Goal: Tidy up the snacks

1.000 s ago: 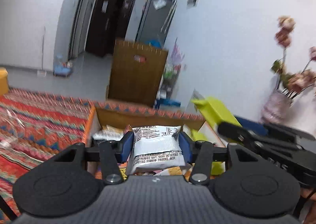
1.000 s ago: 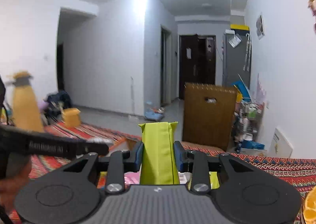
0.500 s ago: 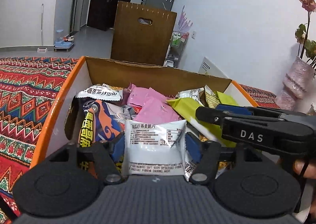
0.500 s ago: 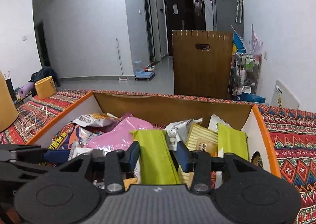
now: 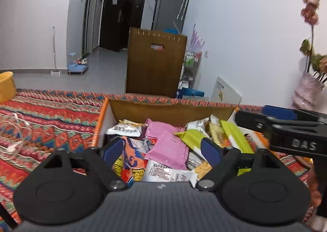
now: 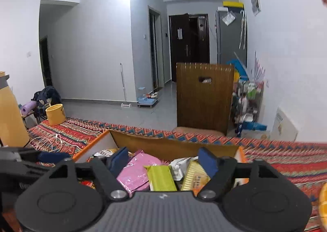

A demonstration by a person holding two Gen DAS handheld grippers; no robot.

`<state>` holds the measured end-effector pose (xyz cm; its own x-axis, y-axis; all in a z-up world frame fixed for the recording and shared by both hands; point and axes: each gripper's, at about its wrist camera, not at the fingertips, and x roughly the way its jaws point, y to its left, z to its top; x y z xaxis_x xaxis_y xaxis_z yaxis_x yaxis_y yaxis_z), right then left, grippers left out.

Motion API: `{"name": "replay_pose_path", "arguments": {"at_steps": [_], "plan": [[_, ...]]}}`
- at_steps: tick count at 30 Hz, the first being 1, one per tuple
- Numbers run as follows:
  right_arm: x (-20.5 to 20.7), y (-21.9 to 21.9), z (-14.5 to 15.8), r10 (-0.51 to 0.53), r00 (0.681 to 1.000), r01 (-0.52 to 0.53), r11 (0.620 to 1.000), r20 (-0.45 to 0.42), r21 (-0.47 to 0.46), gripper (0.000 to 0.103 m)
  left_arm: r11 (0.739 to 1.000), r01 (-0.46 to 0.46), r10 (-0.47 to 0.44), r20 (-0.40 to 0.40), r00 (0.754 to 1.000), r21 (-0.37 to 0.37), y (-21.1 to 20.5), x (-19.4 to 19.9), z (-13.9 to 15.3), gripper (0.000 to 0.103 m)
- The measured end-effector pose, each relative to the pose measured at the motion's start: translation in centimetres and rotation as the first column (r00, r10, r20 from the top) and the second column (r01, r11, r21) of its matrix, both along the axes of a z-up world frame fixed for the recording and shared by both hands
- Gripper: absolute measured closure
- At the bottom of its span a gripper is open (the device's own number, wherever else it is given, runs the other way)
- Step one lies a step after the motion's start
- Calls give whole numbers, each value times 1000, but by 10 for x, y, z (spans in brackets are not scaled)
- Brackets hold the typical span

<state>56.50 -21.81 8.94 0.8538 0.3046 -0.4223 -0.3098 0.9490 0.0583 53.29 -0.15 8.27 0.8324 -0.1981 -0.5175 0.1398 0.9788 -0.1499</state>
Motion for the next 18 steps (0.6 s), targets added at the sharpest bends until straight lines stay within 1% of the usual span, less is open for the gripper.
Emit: {"name": "replay_pose_path", "arguments": {"at_steps": [1, 2, 3, 5, 7, 9, 13, 15, 18], "plan": [[-10, -3, 9, 1, 1000, -1, 1000, 15, -11, 13, 1000, 1, -1, 15, 1000, 7, 2, -11, 9, 18], [-23, -6, 18, -2, 999, 2, 1000, 37, -20, 5, 1000, 2, -2, 37, 999, 20, 4, -23, 17, 17], [-35, -9, 26, -8, 998, 9, 1000, 58, -26, 0, 999, -1, -1, 62, 998, 38, 6, -36, 24, 16], [-63, -16, 42, -17, 995, 22, 998, 98, -50, 0, 997, -10, 3, 97, 995, 72, 11, -62, 39, 15], [-91, -25, 55, -28, 992, 36, 997, 121, -66, 0, 996, -20, 8, 132, 991, 87, 17, -96, 52, 15], [-120, -34, 63, -34, 990, 43, 997, 138, -68, 0, 996, -17, 2, 168, 986, 88, 21, -130, 65, 9], [-194, -50, 75, -37, 983, 51, 996, 181, -72, 0, 994, 6, -31, 240, 970, 106, 25, -208, 88, 3], [-228, -58, 79, -42, 978, 56, 996, 203, -65, 0, 991, 11, -48, 281, 958, 133, 24, -248, 94, 1], [-286, -67, 79, -45, 973, 59, 997, 228, -58, 0, 988, -6, -47, 339, 940, 154, 21, -308, 95, 0]]}}
